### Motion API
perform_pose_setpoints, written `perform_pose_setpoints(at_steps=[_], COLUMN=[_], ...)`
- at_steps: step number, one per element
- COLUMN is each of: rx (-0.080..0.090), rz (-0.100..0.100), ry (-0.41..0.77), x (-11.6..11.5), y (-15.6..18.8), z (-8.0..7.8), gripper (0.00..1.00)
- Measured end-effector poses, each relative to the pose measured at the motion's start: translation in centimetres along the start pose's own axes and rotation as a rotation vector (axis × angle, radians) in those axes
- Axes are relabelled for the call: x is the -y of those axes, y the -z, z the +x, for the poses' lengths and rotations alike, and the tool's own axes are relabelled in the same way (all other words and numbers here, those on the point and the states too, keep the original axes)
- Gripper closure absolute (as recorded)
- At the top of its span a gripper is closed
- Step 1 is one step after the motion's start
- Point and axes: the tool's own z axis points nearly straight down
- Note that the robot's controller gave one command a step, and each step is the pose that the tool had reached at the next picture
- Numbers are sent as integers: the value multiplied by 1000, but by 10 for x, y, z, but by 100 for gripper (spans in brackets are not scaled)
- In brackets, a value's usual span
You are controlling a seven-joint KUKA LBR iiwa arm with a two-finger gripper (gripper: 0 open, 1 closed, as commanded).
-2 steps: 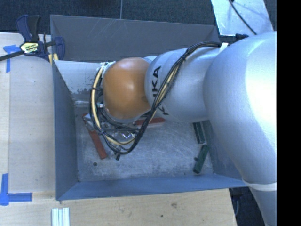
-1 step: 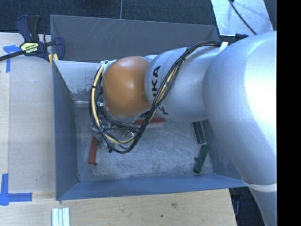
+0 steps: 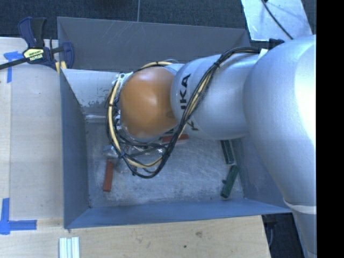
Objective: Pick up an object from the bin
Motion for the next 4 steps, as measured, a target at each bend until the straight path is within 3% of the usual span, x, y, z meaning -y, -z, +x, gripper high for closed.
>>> perform_pose_setpoints(at_steps=[1,2,3,4], rx=[-8,-6,-13,-8], rz=[-5,4,-6,-2], ry=[-3,-144,-260,107], x=[-1,110,110,104], y=[-3,67,7,68], z=[3,46,32,66], gripper=[0,0,0,0])
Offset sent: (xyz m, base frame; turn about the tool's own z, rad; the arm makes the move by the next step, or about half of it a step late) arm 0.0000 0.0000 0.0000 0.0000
